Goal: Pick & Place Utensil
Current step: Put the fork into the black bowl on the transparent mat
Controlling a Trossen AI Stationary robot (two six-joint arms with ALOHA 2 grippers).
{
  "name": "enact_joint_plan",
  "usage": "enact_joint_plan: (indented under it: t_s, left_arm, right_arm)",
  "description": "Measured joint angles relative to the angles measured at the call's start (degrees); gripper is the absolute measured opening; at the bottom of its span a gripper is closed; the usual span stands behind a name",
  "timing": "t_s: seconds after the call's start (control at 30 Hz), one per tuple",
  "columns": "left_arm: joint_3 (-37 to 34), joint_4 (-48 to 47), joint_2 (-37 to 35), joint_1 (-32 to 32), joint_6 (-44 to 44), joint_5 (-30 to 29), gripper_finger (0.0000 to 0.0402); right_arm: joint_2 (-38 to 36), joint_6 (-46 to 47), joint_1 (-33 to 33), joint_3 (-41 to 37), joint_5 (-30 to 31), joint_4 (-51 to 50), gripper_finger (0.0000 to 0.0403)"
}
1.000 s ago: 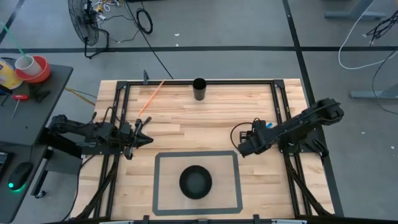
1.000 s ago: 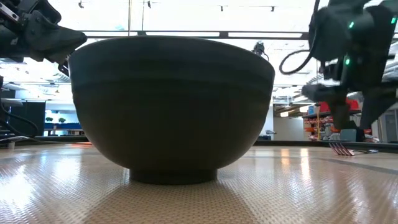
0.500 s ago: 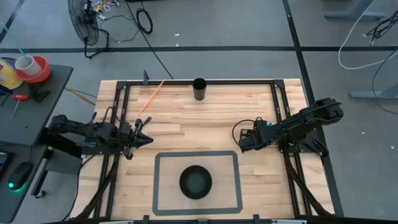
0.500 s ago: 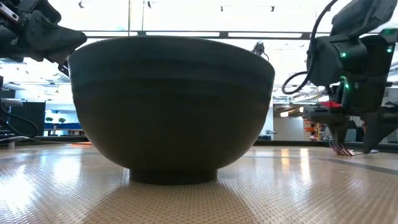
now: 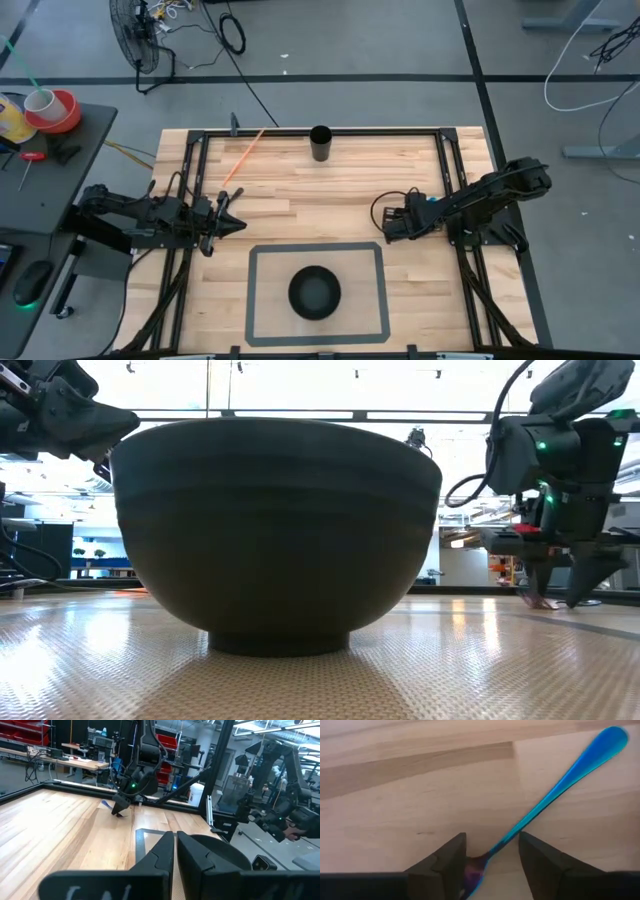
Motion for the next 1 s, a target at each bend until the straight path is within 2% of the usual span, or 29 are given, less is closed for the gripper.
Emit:
enact_joint_plan:
  t_s: [0.37,0.73,0.87,1.0]
  left_arm:
    - [0.0,0.0,0.0,0.0,0.0,0.0,0.0025]
    - [0.0,0.0,0.0,0.0,0.0,0.0,0.0025]
    - [0.0,0.0,0.0,0.0,0.0,0.0,0.0025]
    - [0.0,0.0,0.0,0.0,0.0,0.0,0.0025]
  right_arm:
    - [0.0,-2.6,0.3,0.0,-0.6,1.3,0.0112]
    - [-0.1,-3.9,4.8,0.1,-2.8,1.9,0.0071]
    - [-0.2,-5.8,6.3,0.8,-5.4,1.5,0.0064]
    - [-0.1,-11.0,6.8,3.2,-11.8,1.2,0.0063]
